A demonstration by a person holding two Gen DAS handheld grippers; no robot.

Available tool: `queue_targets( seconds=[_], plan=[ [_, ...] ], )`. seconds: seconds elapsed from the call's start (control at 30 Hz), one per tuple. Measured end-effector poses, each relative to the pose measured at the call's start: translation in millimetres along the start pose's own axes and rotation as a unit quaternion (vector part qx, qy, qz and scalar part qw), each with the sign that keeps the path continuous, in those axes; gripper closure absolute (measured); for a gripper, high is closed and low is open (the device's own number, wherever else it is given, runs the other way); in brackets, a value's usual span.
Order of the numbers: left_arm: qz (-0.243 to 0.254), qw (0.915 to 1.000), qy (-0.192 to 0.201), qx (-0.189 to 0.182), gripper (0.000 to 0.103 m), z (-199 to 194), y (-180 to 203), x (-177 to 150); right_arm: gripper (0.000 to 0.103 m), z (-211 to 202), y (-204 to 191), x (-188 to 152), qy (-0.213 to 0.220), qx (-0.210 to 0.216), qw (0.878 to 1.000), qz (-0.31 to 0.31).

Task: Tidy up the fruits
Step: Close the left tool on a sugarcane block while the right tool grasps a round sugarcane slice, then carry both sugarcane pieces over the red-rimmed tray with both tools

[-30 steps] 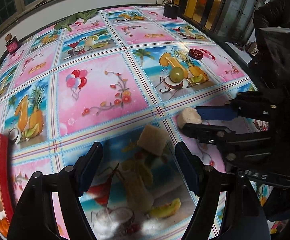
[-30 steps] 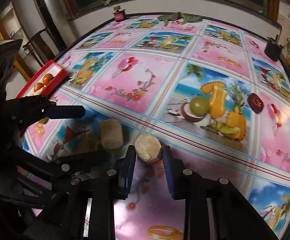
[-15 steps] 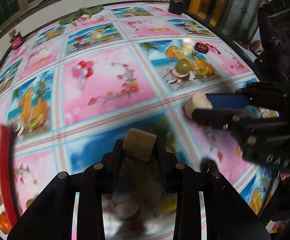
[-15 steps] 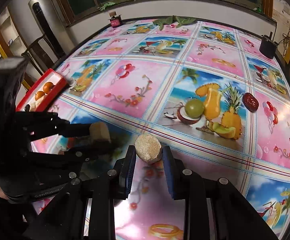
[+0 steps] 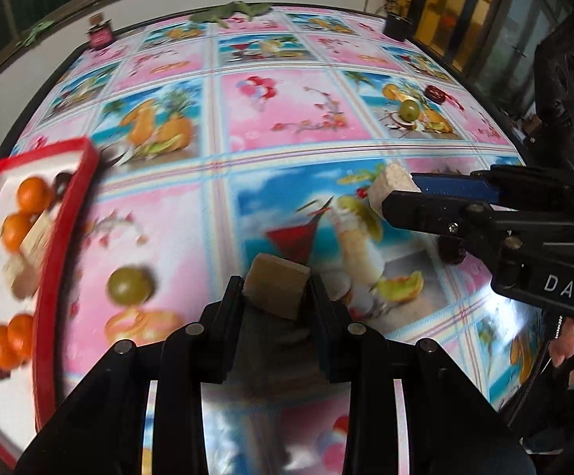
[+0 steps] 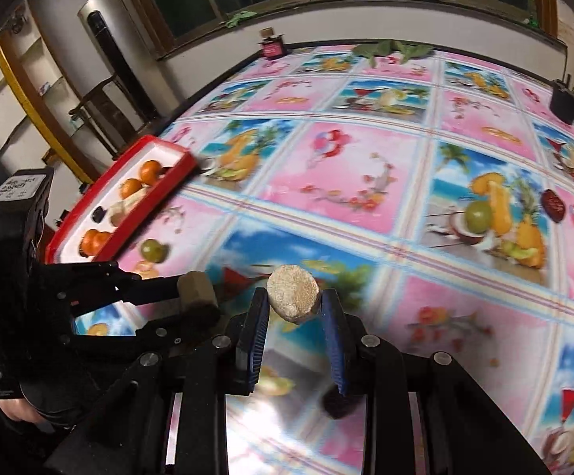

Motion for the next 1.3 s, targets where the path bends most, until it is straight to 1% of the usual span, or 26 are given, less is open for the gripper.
queue_targets(
  seconds=[0.07,0.13,0.23,0.57,0.73,0.9,1.17,1.3],
  plan=[
    [-0.009,0.9999,0.004,0.003,0.073,-5.7,-8.0,-4.9,0.075,1.4,-10.3,-0.3,0.005,0.008,1.000,0.000],
    [-0.016,0.9997,0.008,0.014,0.073,-11.9,-17.4,-9.7,0.075,1.4,-20.4,0.3,0.012,0.014,1.000,-0.003],
    [-0.031,0.9992,0.013,0.020,0.073,-20.1,-31.6,-16.0,0.075,1.7,-33.3,1.8,0.022,0.014,1.000,-0.010],
    [-0.055,0.9942,0.039,0.084,0.073,-45.8,-78.6,-26.9,0.075,8.5,-78.2,13.5,0.028,0.040,0.998,-0.039],
    [-0.065,0.9928,0.042,0.092,0.073,-53.0,-92.2,-30.8,0.075,14.7,-96.9,18.6,0.027,0.050,0.997,-0.050],
    [-0.073,0.9921,0.043,0.093,0.073,-56.6,-100.0,-33.0,0.075,20.3,-109.1,21.3,0.023,0.056,0.996,-0.060],
    [-0.092,0.9907,0.050,0.087,0.073,-66.5,-115.8,-33.8,0.075,26.8,-124.4,25.7,0.020,0.055,0.995,-0.076],
    [-0.104,0.9889,0.055,0.091,0.073,-72.9,-127.8,-32.7,0.075,29.2,-130.3,28.9,0.021,0.053,0.995,-0.085]
  ],
)
Point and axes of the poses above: each gripper's, at about its wrist camera, not at the fingertips, and z roughly the way its jaws point, y to its right, x to its top, the point moved 10 cm from there along z, roughly the way its jaws point, and after that the axes turned 6 degrees about x, right-handed, at the moved point
